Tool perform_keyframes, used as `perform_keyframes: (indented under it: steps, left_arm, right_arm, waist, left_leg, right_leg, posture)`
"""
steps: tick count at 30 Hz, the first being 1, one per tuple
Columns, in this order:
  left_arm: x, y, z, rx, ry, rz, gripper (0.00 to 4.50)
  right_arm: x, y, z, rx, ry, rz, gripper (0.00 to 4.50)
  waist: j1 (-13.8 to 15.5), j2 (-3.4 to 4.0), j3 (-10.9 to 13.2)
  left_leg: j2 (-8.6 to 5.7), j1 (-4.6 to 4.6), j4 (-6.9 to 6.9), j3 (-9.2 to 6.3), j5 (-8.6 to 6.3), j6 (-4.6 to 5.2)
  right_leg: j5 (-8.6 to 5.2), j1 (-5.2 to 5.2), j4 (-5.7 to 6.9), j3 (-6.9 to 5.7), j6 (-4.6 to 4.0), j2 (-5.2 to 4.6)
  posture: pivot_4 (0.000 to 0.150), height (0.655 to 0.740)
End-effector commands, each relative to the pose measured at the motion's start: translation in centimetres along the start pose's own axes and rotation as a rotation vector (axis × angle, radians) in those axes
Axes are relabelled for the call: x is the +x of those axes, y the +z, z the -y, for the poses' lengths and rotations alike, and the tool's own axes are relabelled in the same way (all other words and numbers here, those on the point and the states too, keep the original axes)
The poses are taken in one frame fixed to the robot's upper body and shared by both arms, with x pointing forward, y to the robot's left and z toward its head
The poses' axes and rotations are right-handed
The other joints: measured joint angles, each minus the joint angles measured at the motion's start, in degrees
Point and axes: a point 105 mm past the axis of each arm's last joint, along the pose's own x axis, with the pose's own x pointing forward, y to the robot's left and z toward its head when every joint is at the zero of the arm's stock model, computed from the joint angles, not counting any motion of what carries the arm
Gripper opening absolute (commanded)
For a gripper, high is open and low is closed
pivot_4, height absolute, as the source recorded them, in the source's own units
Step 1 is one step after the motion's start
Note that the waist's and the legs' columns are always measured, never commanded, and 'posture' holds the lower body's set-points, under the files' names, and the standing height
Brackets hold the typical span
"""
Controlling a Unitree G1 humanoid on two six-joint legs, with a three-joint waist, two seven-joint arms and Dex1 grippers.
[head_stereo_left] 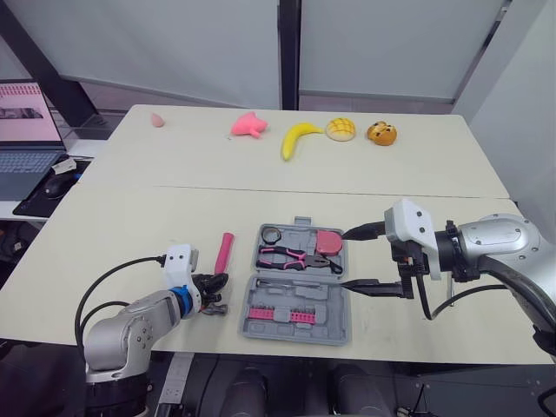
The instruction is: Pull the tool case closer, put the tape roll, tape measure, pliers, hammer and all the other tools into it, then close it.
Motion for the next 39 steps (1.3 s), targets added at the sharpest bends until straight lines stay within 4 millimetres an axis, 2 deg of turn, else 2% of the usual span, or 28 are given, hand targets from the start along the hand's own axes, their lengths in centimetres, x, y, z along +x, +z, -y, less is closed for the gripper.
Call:
perform_keyframes:
  steps: [1, 2, 5, 7, 12, 17, 20, 24, 30, 39]
  left_arm:
    - [-1.4, 1.8, 0.5, 0.004, -0.012, 0.107, 2.78]
    - [-1.7, 2.0, 0.6, 0.001, -0.018, 0.126, 3.10]
    - [-4.1, 3.1, 1.2, 0.107, -0.131, 0.177, 4.01]
    - [-5.5, 3.8, 0.8, 0.237, -0.174, 0.168, 4.01]
    - [-7.6, 6.7, -0.8, 0.812, -0.318, 0.127, 4.01]
    - [-7.3, 7.6, -1.9, 1.516, -0.550, -0.058, 4.01]
    - [-6.4, 8.4, -2.3, 1.821, -0.662, -0.140, 4.01]
    - [-4.4, 9.1, -1.4, 2.142, -0.827, -0.224, 4.01]
    - [-1.8, 8.0, 0.6, 2.413, -1.088, -0.302, 4.01]
    - [-0.2, 5.1, 0.5, 2.545, -1.327, -0.504, 4.01]
  right_arm:
    - [-0.4, 0.8, -0.3, -0.037, -0.009, 0.008, 4.50]
    - [-0.4, 0.8, -0.3, -0.037, -0.010, 0.010, 4.50]
    - [-0.4, 1.0, -0.2, -0.038, -0.025, 0.025, 4.50]
    - [-0.4, 1.1, -0.2, -0.040, -0.033, 0.029, 4.50]
    - [0.1, 1.0, -0.7, -0.015, -0.029, 0.032, 4.50]
    - [0.7, 0.8, -1.1, 0.013, -0.025, 0.039, 4.50]
    - [1.0, 0.9, -1.3, 0.023, -0.024, 0.047, 4.50]
    - [1.3, 1.1, -1.4, 0.031, -0.026, 0.055, 4.50]
    - [1.5, 1.2, -1.8, 0.043, -0.024, 0.058, 4.50]
    - [1.3, 1.2, -2.5, 0.060, -0.026, 0.046, 4.50]
  waist:
    - [-0.01, -0.01, 0.01]
    - [-0.06, -0.01, 0.01]
    - [-0.21, -0.02, 0.01]
    - [-0.23, -0.01, 0.02]
    - [0.06, 0.07, 0.07]
    - [0.67, 0.10, 0.09]
    - [0.48, 0.17, 0.13]
    - [0.45, 0.16, 0.12]
    - [-0.25, 0.14, 0.13]
    - [-1.10, 0.11, 0.14]
  left_leg:
    - [0.00, -0.01, 0.00, -0.01, 0.00, 0.00]
    - [0.00, -0.01, 0.00, -0.01, 0.00, 0.00]
    - [0.01, -0.02, -0.02, -0.01, 0.00, 0.00]
    - [0.02, -0.01, -0.05, -0.01, 0.00, -0.01]
    - [0.03, -0.02, -0.06, 0.00, 0.01, -0.03]
    - [0.02, -0.18, -0.07, 0.05, 0.02, -0.04]
    - [0.05, -0.29, -0.20, 0.17, 0.01, -0.02]
    - [0.05, -0.50, -0.15, 0.14, 0.01, -0.01]
    - [0.05, -0.74, -0.10, 0.18, -0.01, 0.02]
    - [0.04, -0.73, -0.02, 0.15, 0.01, 0.04]
  right_leg:
    - [0.00, 0.00, -0.01, 0.00, 0.00, 0.00]
    - [0.00, -0.01, -0.02, 0.00, 0.00, 0.00]
    - [0.00, -0.02, -0.03, -0.01, 0.00, 0.00]
    - [0.00, -0.04, -0.03, -0.01, -0.01, 0.02]
    - [-0.04, -0.05, -0.13, -0.04, -0.08, 0.03]
    - [-0.04, -0.06, -0.41, -0.03, -0.14, 0.01]
    - [0.23, -0.06, -0.84, 0.02, 0.03, 0.03]
    - [0.28, -0.10, -0.90, -0.06, 0.12, 0.04]
    - [0.23, -0.18, -0.91, -0.11, 0.21, 0.02]
    - [0.23, -0.22, -0.73, -0.09, 0.26, 0.02]
  posture:
    - [0.150, 0.7369]
    - [0.150, 0.7369]
    - [0.150, 0.7369]
    - [0.150, 0.7369]
    - [0.150, 0.7369]
    - [0.150, 0.7369]
    - [0.150, 0.7369]
    - [0.150, 0.7369]
    - [0.150, 0.7369]
    - [0.150, 0.7369]
